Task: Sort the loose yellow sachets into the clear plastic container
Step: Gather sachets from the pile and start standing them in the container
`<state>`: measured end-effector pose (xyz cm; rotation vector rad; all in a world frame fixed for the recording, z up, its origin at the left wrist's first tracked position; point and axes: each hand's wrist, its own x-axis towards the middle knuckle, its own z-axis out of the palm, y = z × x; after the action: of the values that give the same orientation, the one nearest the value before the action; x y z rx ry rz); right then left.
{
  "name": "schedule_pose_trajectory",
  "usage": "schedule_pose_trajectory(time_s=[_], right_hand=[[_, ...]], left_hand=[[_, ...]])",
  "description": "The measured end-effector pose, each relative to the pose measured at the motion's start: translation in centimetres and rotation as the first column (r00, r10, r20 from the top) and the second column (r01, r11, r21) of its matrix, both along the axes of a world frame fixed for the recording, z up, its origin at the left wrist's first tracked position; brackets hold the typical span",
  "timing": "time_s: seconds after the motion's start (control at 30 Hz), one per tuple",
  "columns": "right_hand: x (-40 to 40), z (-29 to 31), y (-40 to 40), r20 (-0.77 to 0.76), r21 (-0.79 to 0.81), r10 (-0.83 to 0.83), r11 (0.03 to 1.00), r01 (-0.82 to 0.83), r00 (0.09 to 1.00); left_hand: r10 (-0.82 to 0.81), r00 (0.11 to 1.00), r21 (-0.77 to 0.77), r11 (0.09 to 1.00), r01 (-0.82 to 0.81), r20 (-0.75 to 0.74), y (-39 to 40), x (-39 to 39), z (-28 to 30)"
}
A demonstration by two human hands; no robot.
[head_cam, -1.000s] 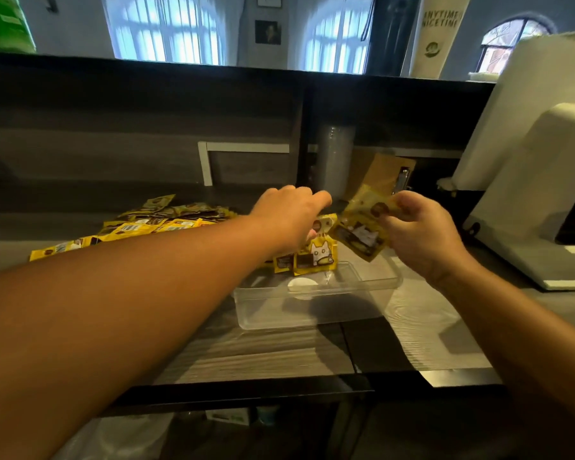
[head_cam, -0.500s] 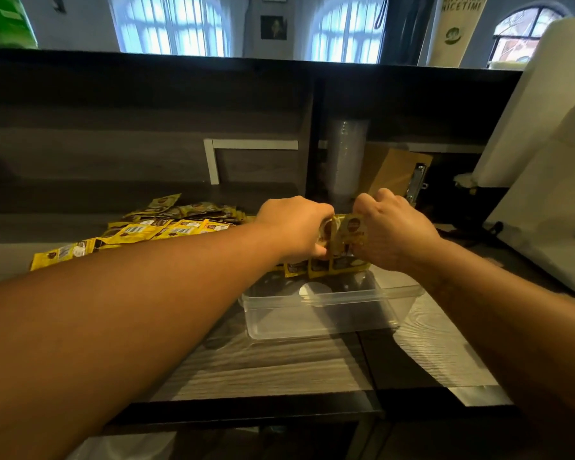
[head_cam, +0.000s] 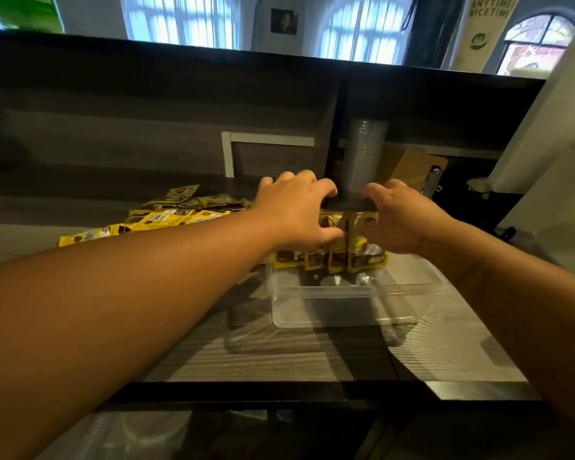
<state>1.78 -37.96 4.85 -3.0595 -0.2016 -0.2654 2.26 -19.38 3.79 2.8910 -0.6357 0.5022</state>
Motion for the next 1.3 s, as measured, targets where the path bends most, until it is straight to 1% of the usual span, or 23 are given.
schedule_pose_trajectory(time_s=[0.07,0.13,0.23,0.33,0.43,0.53,0.57,0.63,0.7,0.77,0.83,0.9,0.97,1.0,1.03,1.1,1.13,1.2,1.23,1.27,1.3], right_hand=[[-0.4,0.9,1.8,0.014,0.050,0.035,0.998,-0.036,0.999],[-0.7,1.6,4.4,0.040,0.071,0.079,0.994,-0.082,0.996],[-1.1,2.1,9.5,0.053,0.082,0.169,0.982,-0.173,0.984],[-1.5,2.0,14.7,-0.001,0.090,0.263,0.961,-0.262,0.965],[-1.8,1.0,19.1,-0.085,0.076,0.337,0.941,-0.331,0.938],[-1.8,-0.7,22.4,-0.140,0.082,0.350,0.936,-0.342,0.926],[-1.8,-1.3,23.4,-0.148,0.097,0.348,0.937,-0.337,0.926],[-1.7,-2.4,25.1,-0.162,0.099,0.333,0.942,-0.320,0.929],[-1.5,-3.4,26.6,-0.156,0.056,0.313,0.950,-0.308,0.937],[-1.4,-4.2,27.5,-0.115,0.040,0.291,0.957,-0.289,0.950],[-1.7,-5.1,28.0,-0.073,0.062,0.262,0.964,-0.258,0.962],[-2.1,-6.1,28.3,-0.026,0.088,0.233,0.969,-0.230,0.972],[-2.4,-7.0,28.4,0.038,0.100,0.219,0.970,-0.222,0.975],[-2.4,-7.2,28.3,0.077,0.102,0.219,0.969,-0.226,0.973],[-2.4,-7.4,28.2,0.122,0.106,0.221,0.966,-0.234,0.968],[-2.4,-7.7,27.9,0.214,0.121,0.233,0.957,-0.263,0.949],[-2.3,-7.8,27.7,0.253,0.139,0.244,0.948,-0.285,0.936],[-2.3,-8.3,27.5,0.352,0.211,0.267,0.911,-0.354,0.897],[-2.5,-8.5,27.4,0.417,0.273,0.267,0.875,-0.400,0.869],[-2.8,-8.5,27.3,0.473,0.356,0.248,0.824,-0.441,0.845],[-3.1,-8.3,27.2,0.512,0.462,0.210,0.750,-0.473,0.833]], left_hand=[[0.037,0.999,-0.076,0.997,-0.035,0.028,2.4,-0.9,0.2],[0.102,0.994,-0.137,0.986,-0.098,0.026,5.3,-1.9,-0.2],[0.210,0.977,-0.157,0.965,-0.211,-0.020,10.1,-3.1,-1.3],[0.314,0.948,-0.167,0.933,-0.320,-0.059,15.2,-4.3,-3.0],[0.436,0.895,-0.163,0.880,-0.446,-0.093,20.1,-5.0,-4.8],[0.534,0.828,-0.092,0.828,-0.553,-0.172,23.6,-5.6,-6.6],[0.551,0.809,-0.092,0.812,-0.576,-0.206,24.2,-5.8,-7.1],[0.552,0.794,-0.156,0.787,-0.597,-0.254,24.8,-6.2,-8.0],[0.522,0.811,-0.265,0.769,-0.581,-0.263,24.9,-6.4,-8.3],[0.500,0.827,-0.341,0.754,-0.562,-0.257,25.1,-6.5,-8.5],[0.517,0.819,-0.376,0.728,-0.573,-0.247,25.7,-6.5,-8.6],[0.542,0.806,-0.370,0.717,-0.591,-0.237,26.0,-6.3,-8.7],[0.567,0.794,-0.316,0.729,-0.608,-0.218,25.9,-6.0,-8.9],[0.578,0.790,-0.314,0.726,-0.612,-0.202,25.9,-5.8,-9.1],[0.589,0.787,-0.344,0.711,-0.614,-0.187,26.0,-5.6,-9.3],[0.604,0.779,-0.486,0.636,-0.600,-0.170,26.5,-5.3,-9.5],[0.609,0.779,-0.568,0.593,-0.571,-0.148,26.7,-5.3,-9.5],[0.605,0.791,-0.689,0.538,-0.486,-0.086,26.8,-5.3,-9.2],[0.593,0.803,-0.742,0.510,-0.436,-0.064,26.6,-5.5,-8.8],[0.571,0.819,-0.802,0.462,-0.378,-0.057,26.4,-5.8,-8.5],[0.539,0.840,-0.868,0.385,-0.313,-0.064,26.2,-5.9,-8.1]])
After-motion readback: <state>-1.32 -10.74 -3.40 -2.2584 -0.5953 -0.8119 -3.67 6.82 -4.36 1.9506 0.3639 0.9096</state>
